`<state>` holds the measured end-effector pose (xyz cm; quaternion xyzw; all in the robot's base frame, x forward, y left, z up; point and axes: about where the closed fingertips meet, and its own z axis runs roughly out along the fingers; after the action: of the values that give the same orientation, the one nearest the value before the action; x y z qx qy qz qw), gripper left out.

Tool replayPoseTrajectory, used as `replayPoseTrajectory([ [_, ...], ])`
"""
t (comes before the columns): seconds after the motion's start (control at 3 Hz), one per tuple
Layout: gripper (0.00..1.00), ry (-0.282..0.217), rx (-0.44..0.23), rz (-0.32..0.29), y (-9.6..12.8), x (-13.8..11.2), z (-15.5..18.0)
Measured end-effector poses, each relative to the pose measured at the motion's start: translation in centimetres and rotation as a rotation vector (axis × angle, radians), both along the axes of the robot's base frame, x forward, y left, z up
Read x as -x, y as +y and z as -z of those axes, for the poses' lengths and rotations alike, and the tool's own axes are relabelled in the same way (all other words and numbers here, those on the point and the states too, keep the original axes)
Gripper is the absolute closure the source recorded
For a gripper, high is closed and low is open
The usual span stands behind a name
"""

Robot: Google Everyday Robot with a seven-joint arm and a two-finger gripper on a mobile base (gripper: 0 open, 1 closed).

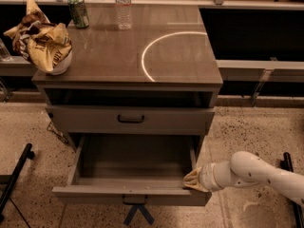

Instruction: Open middle drawer

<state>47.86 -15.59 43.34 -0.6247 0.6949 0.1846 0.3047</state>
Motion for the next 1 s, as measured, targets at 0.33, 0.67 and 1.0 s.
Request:
replayPoseTrajectory([
  [0.33, 1.00, 0.015, 0.003, -0.015, 0.3, 0.2, 0.5],
  [0.67, 1.00, -0.005, -0.011, -0.040, 1.4, -0.7, 0.2],
  [1.0, 1.00, -0.039, -0.030, -0.067, 2.6, -2.0, -0.6],
])
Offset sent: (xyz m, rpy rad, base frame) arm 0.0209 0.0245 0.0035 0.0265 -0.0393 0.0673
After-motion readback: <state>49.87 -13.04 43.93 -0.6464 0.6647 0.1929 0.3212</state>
